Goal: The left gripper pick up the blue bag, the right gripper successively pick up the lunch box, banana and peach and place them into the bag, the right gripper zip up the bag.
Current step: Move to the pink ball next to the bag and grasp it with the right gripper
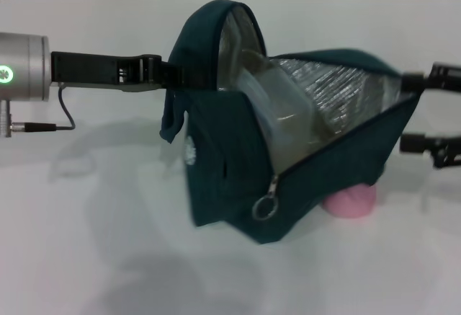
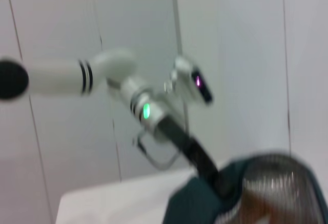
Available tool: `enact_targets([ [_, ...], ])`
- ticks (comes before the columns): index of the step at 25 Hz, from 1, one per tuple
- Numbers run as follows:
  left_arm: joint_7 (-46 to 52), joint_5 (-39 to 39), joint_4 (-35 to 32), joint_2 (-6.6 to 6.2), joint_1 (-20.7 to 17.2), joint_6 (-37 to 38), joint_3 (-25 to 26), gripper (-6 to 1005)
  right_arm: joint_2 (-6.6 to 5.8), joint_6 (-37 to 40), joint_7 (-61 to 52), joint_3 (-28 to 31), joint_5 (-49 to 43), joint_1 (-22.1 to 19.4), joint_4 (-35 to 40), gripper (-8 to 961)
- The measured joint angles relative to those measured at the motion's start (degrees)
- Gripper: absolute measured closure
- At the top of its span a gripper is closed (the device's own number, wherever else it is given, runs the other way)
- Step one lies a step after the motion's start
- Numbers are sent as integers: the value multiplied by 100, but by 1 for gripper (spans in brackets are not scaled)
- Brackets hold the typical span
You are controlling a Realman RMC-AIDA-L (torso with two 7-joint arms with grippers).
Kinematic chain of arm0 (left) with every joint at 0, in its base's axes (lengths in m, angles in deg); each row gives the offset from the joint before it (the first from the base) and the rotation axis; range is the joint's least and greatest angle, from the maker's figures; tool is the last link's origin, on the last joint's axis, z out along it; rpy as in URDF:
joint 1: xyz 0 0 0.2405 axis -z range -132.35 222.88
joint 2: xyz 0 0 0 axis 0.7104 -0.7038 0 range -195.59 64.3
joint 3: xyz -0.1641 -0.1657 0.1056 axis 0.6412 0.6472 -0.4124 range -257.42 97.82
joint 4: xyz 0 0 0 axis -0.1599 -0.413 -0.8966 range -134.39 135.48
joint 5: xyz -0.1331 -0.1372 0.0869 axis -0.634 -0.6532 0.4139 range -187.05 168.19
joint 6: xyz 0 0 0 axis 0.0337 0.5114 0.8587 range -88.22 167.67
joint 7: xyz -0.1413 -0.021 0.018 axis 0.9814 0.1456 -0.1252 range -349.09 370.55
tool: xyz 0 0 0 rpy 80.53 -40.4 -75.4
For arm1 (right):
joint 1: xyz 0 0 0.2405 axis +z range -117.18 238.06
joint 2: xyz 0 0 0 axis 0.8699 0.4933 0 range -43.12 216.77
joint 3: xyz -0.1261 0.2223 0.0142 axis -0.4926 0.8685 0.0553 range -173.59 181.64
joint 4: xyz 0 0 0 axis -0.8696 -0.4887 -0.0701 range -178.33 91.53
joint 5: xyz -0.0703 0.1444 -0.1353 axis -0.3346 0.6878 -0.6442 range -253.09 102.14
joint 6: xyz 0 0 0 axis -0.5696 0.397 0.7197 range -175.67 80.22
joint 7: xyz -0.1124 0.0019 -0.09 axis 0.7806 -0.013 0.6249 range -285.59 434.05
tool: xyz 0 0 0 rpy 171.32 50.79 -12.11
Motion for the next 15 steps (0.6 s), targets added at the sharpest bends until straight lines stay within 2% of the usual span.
enact_targets([
  [9,-195,2,201,-26,64,-160,0,963,2,138,260,134,772,-49,-18,67],
  [15,-311,1,214,-6,62,-249,0,963,29,74,368,124,772,104,-302,67],
])
